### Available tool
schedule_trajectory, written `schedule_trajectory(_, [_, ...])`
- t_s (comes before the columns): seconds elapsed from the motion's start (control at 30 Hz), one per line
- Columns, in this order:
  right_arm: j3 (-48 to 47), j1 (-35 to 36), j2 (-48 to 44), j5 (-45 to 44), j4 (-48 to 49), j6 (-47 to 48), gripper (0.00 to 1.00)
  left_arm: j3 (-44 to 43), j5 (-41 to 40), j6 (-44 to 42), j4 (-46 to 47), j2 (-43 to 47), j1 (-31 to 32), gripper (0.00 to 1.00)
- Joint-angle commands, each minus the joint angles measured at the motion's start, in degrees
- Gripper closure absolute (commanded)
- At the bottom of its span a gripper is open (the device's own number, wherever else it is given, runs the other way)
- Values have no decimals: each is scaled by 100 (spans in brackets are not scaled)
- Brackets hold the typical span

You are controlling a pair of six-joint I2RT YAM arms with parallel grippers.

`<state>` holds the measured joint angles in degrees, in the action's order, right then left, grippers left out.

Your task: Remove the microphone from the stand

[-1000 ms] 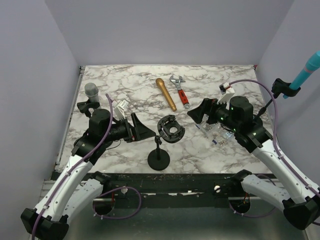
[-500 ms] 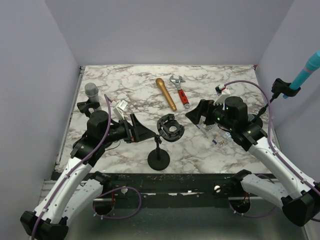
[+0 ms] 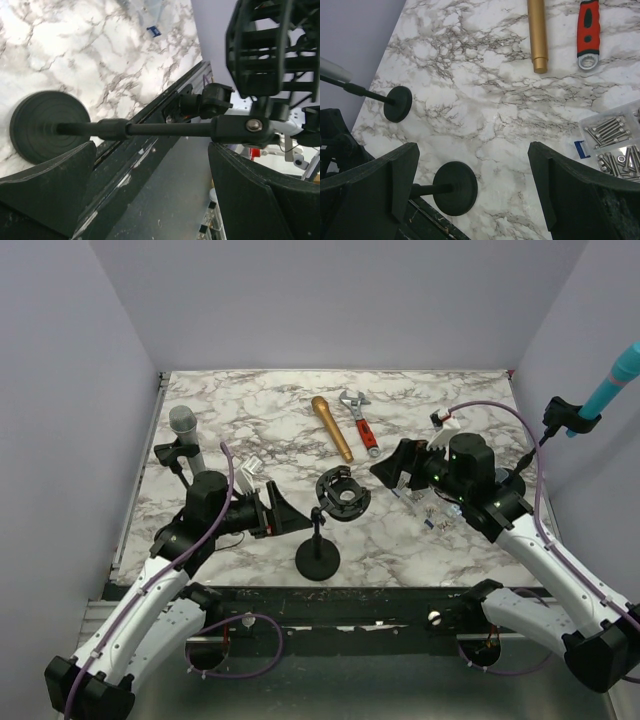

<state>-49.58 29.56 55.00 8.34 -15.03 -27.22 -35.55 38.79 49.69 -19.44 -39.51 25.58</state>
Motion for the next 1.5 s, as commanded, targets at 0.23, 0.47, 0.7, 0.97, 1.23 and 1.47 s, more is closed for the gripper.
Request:
schedule_trajectory(0.23, [111, -12, 103, 247, 268, -122, 0, -1156, 407, -105, -323, -5, 17, 2])
schedule_trajectory(0.47, [52, -12, 33, 183, 237, -4, 0, -1008, 354, -26, 118, -227, 75, 2])
schedule_trajectory(0.7, [172, -12, -46, 167, 290, -71, 0, -619, -26, -241, 151, -375, 254, 2])
schedule_trajectory(0.97, [425, -12, 52, 328, 507, -280, 0, -146, -261, -338, 122, -278, 250, 4])
schedule_trajectory(1.23, [551, -12, 259, 445, 764, -414, 0, -623, -257, -488, -151, -269, 240, 1])
schedule_trajectory(1.47, [476, -13, 291, 402, 752, -389, 0, -1149, -252, -454, -145, -597, 234, 2])
